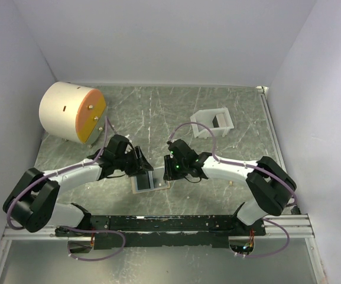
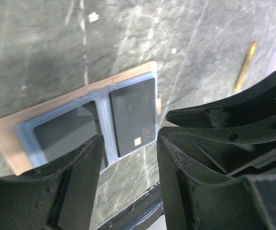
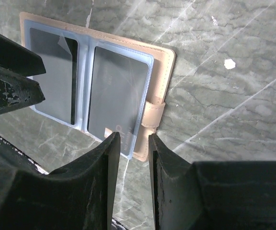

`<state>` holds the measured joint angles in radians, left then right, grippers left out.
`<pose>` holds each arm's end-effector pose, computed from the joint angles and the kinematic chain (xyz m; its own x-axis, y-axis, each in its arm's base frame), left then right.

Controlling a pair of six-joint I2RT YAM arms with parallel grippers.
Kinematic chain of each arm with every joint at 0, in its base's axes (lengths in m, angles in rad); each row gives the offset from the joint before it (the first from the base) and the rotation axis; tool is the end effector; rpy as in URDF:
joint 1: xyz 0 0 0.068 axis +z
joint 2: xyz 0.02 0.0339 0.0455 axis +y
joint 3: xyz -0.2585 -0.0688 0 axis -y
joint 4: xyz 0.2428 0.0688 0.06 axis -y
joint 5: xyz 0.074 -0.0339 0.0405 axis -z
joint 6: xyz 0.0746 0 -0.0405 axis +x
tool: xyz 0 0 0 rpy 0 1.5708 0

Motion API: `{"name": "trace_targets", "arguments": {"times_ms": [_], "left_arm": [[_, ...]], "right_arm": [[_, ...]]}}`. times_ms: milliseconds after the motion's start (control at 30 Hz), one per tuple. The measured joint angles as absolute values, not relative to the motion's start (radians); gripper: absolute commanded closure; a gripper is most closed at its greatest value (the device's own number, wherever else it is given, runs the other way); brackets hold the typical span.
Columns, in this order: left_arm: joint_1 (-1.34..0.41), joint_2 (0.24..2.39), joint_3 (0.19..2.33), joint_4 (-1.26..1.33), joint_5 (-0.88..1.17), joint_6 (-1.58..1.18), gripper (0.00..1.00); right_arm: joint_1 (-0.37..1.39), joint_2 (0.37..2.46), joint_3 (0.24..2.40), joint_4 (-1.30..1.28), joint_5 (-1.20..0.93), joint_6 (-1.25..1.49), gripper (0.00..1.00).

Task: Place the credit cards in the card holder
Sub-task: Insert the credit card into the card holder, then turn over the card slot in the card holder.

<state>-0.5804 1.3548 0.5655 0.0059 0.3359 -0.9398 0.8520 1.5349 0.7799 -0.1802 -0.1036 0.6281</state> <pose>0.2211 -0.1744 0.1340 -0.9239 -0.3058 -0.2302 -0.0559 0.7027 -0.7093 0.2027 0.2434 0.1299 -0.8924 -0.1323 -0.4315 -0.3270 0.8484 0.4162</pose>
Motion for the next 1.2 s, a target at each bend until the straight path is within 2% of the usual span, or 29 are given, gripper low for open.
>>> {"name": "trace_targets", "arguments": {"times_ms": [333,567,900,1200], "left_arm": [[-0.471,1.257,0.556,-0.178,0.286,-0.867,0.43],[-0.352,1.211,0.467,-0.171,0.384,-0.844,0.42],[-0.305,1.197,0.415,-0.138,0.499,-0.844,0.43],[-0.303,1.185,0.398,-0.109,0.529,-0.844,0.43]], "right_arm": [[0.853,1.481,0.827,-0.215,-0.086,0.670,0.67],[0.884,1.484,0.860,-0.199,-0.089,0.700,0.72],[0.952,1.614,0.934,-0.168,-0.103,0.722,0.79],[0.968,1.703,0.973,-0.165,-0.114,0.722,0.80]]}}
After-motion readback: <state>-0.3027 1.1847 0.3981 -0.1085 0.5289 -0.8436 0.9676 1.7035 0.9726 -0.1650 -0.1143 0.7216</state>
